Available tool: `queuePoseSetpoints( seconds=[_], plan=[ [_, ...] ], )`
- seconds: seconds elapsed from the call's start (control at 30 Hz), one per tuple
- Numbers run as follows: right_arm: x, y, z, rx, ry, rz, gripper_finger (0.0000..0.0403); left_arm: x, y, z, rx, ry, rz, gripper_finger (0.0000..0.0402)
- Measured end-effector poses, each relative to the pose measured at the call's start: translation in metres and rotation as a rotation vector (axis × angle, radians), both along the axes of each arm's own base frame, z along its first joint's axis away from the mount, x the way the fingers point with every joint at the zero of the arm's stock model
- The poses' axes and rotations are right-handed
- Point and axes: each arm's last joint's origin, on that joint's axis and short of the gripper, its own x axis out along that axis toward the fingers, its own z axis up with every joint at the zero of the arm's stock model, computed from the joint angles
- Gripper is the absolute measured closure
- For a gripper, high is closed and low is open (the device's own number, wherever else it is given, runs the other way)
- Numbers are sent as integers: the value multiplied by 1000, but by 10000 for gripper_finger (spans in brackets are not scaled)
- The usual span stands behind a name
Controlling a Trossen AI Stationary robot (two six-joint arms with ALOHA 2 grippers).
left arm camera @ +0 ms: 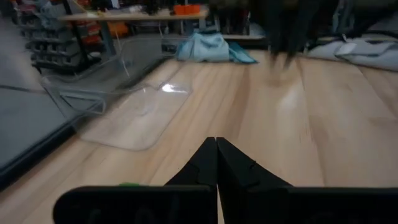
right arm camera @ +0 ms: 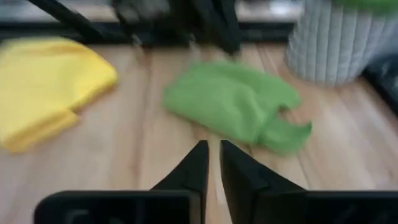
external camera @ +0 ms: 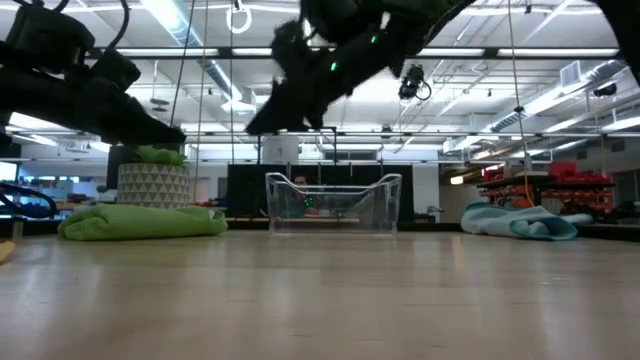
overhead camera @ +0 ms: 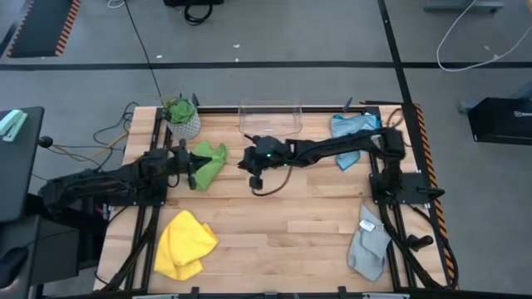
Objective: Fold microfiber towels
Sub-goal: Fold the green microfiber cloth
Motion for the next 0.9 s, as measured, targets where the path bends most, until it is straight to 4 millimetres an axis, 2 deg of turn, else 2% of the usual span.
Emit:
queuePoseSetpoints(
  seconds=[0.23, 0.37, 0.53, 0.67, 0.8, 0.9],
  plan=[
    [39, -14, -29, 132, -28, -107, 237, -2, 0, 4, 12, -38, 16, 395],
    [57, -18, -42, 140, -7, -174, 194, -3, 0, 6, 22, -56, 30, 398],
    [72, -24, -56, 150, -9, -244, 183, -4, 0, 7, 19, -65, 33, 394],
    [83, -32, -59, 150, -41, -300, 190, -5, 0, 7, 9, -75, 36, 398],
    [89, -37, -76, 142, -11, -327, 195, -5, 0, 7, 8, -74, 35, 393],
    [95, -40, -81, 167, -28, -347, 196, -5, 0, 7, 8, -74, 36, 393]
  ],
)
